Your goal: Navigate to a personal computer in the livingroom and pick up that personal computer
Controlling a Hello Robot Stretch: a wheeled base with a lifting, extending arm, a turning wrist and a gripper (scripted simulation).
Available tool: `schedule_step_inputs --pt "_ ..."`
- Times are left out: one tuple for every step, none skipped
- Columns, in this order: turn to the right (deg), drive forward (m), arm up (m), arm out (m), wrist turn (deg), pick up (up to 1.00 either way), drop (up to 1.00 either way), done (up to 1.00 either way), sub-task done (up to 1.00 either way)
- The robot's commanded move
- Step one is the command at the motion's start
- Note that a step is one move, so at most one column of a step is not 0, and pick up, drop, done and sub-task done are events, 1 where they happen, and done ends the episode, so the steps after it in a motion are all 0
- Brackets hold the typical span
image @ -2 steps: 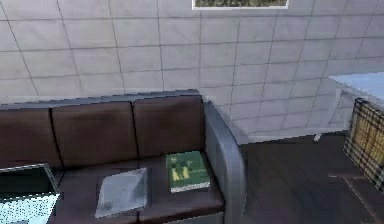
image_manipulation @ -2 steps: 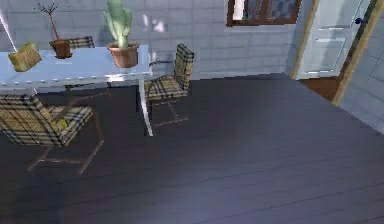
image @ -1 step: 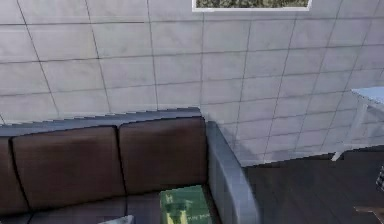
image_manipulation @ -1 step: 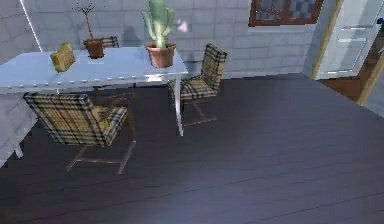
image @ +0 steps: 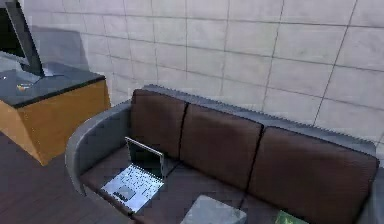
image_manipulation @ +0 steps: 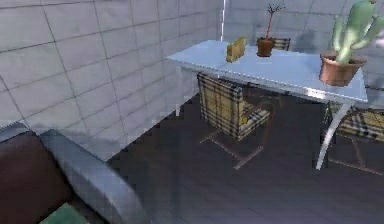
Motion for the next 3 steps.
schedule_step_inputs --pt "-45.0 0.0 0.0 0.0 0.0 0.0 0.0 0.0 0.0" --pt "-45.0 0.0 0.0 0.0 0.0 0.0 0.0 0.0 0.0" --pt "-18.0 0.0 0.0 0.0 0.0 0.0 0.0 0.0 0.0"
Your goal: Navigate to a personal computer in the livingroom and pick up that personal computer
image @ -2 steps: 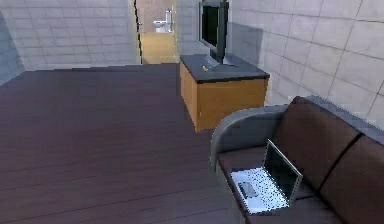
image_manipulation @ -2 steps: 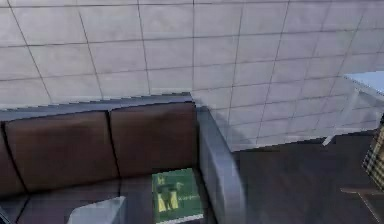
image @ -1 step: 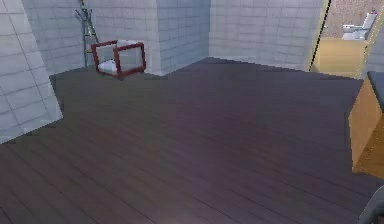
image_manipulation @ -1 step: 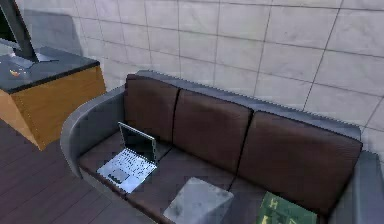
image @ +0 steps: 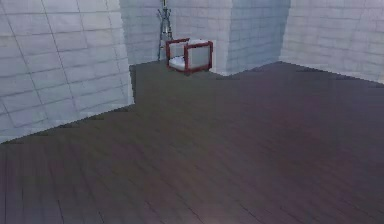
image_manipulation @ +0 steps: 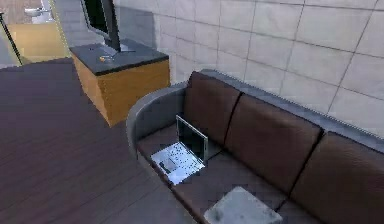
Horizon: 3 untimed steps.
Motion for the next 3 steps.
schedule_step_inputs --pt "45.0 0.0 0.0 0.0 0.0 0.0 0.0 0.0 0.0" --pt "18.0 0.0 0.0 0.0 0.0 0.0 0.0 0.0 0.0" --pt "0.0 0.4 0.0 0.0 0.0 0.0 0.0 0.0 0.0"
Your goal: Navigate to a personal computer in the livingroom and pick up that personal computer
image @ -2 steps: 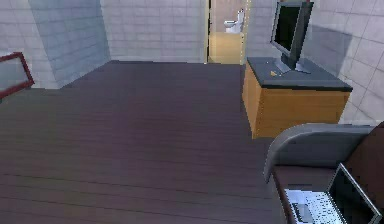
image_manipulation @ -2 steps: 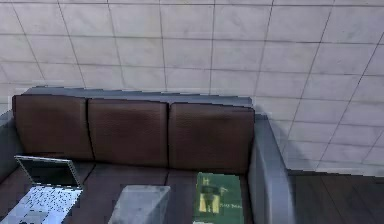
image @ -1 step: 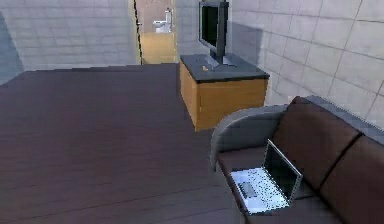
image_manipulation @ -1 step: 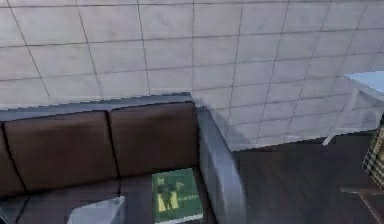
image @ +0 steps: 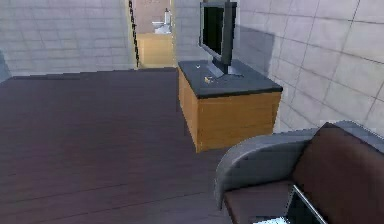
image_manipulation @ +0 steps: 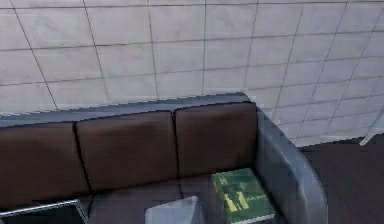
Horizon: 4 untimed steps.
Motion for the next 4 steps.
schedule_step_inputs --pt "-45.0 0.0 0.0 0.0 0.0 0.0 0.0 0.0 0.0" --pt "0.0 0.0 0.42 0.0 0.0 0.0 0.0 0.0 0.0" --pt "0.0 0.0 0.0 0.2 0.0 0.0 0.0 0.0 0.0" --pt "0.0 0.0 0.0 0.0 45.0 0.0 0.0 0.0 0.0"
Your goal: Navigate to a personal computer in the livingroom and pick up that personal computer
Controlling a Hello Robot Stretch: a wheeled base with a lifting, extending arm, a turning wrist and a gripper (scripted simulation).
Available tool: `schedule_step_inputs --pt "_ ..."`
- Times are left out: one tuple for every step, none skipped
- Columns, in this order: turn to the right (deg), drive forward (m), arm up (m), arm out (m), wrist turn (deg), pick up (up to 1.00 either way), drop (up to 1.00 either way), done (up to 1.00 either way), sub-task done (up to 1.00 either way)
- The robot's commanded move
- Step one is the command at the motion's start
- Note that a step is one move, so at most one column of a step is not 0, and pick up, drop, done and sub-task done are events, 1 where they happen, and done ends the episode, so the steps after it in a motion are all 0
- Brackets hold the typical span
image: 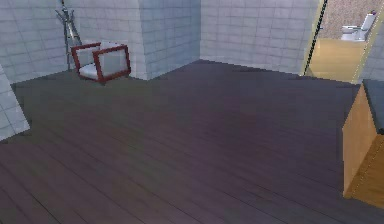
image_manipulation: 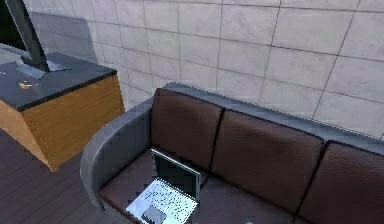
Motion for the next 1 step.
schedule_step_inputs --pt "0.0 0.0 0.0 0.0 45.0 0.0 0.0 0.0 0.0"
